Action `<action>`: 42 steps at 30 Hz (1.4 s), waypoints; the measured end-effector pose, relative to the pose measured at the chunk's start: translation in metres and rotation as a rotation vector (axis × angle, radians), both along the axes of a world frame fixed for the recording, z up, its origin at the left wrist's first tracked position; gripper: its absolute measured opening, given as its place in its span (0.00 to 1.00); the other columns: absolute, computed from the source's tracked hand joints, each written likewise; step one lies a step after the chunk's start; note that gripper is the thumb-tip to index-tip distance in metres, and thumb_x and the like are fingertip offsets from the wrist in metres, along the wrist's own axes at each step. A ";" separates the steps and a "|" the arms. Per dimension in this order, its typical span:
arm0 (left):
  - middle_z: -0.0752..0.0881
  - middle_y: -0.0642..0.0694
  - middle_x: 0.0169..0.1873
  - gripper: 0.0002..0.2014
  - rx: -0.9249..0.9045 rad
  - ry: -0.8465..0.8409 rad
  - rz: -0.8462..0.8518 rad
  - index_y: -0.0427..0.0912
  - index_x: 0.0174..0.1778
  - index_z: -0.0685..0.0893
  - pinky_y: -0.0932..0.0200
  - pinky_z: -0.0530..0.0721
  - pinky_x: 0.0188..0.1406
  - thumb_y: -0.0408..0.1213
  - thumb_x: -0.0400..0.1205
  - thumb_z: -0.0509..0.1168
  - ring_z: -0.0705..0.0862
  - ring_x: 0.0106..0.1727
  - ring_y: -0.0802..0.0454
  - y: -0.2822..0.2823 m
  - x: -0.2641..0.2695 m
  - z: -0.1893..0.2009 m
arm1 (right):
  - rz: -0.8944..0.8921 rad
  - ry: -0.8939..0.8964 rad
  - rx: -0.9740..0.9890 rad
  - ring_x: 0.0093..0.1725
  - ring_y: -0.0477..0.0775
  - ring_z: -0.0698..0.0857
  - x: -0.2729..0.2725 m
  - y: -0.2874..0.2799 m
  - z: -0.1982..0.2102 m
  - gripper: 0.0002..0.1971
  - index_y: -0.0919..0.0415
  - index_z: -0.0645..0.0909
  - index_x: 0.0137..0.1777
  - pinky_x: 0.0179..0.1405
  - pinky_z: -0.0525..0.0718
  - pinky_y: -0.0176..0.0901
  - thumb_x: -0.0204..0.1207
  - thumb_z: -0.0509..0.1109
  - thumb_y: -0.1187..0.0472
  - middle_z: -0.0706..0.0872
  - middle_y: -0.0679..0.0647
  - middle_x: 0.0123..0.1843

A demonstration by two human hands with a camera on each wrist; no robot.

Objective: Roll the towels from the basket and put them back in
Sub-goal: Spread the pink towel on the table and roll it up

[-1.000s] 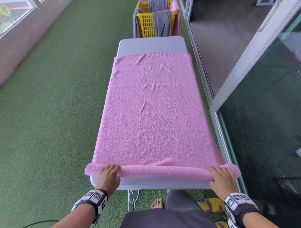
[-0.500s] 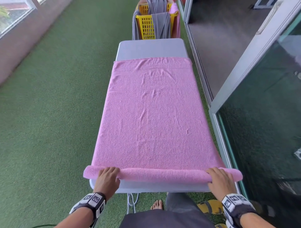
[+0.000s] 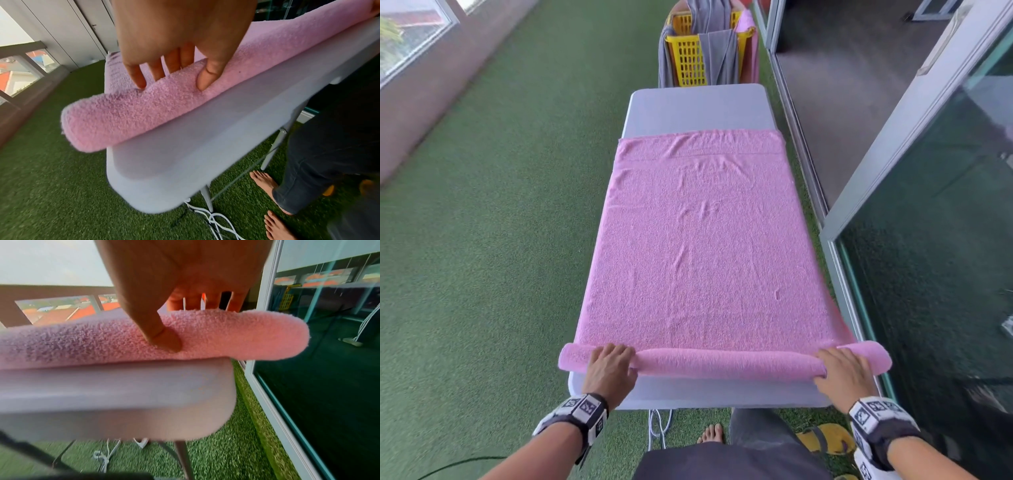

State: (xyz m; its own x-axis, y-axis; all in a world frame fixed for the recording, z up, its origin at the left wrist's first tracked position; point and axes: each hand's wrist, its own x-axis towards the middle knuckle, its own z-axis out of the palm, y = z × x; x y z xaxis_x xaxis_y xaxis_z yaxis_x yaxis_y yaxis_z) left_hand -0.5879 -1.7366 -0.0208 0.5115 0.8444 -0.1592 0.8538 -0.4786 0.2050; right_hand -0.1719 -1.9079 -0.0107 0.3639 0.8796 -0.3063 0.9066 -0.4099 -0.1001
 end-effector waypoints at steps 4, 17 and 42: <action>0.83 0.38 0.64 0.17 0.018 0.023 0.059 0.35 0.66 0.80 0.33 0.67 0.74 0.30 0.81 0.58 0.80 0.66 0.39 0.014 0.012 0.000 | -0.044 -0.035 0.142 0.71 0.54 0.76 0.017 0.019 0.002 0.20 0.50 0.76 0.73 0.73 0.67 0.55 0.82 0.57 0.53 0.77 0.49 0.73; 0.83 0.43 0.60 0.16 -0.048 -0.054 0.076 0.38 0.63 0.79 0.42 0.71 0.73 0.38 0.85 0.51 0.81 0.60 0.48 0.021 0.011 0.003 | -0.066 0.058 -0.021 0.72 0.51 0.72 0.021 0.034 0.010 0.22 0.42 0.75 0.71 0.74 0.64 0.57 0.77 0.62 0.56 0.75 0.43 0.73; 0.89 0.45 0.54 0.21 -0.035 -0.099 0.121 0.42 0.57 0.87 0.40 0.75 0.70 0.20 0.69 0.72 0.86 0.58 0.45 0.029 0.006 -0.001 | -0.128 -0.043 0.052 0.59 0.57 0.82 -0.011 0.039 0.002 0.26 0.51 0.83 0.61 0.63 0.75 0.58 0.62 0.74 0.71 0.87 0.48 0.54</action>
State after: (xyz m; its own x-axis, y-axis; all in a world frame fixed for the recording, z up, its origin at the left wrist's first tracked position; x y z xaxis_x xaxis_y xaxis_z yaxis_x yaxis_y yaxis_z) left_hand -0.5816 -1.7073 -0.0223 0.4212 0.8956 -0.1432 0.8796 -0.3648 0.3054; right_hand -0.1831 -1.8690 -0.0085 0.4858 0.8396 -0.2431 0.8511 -0.5177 -0.0870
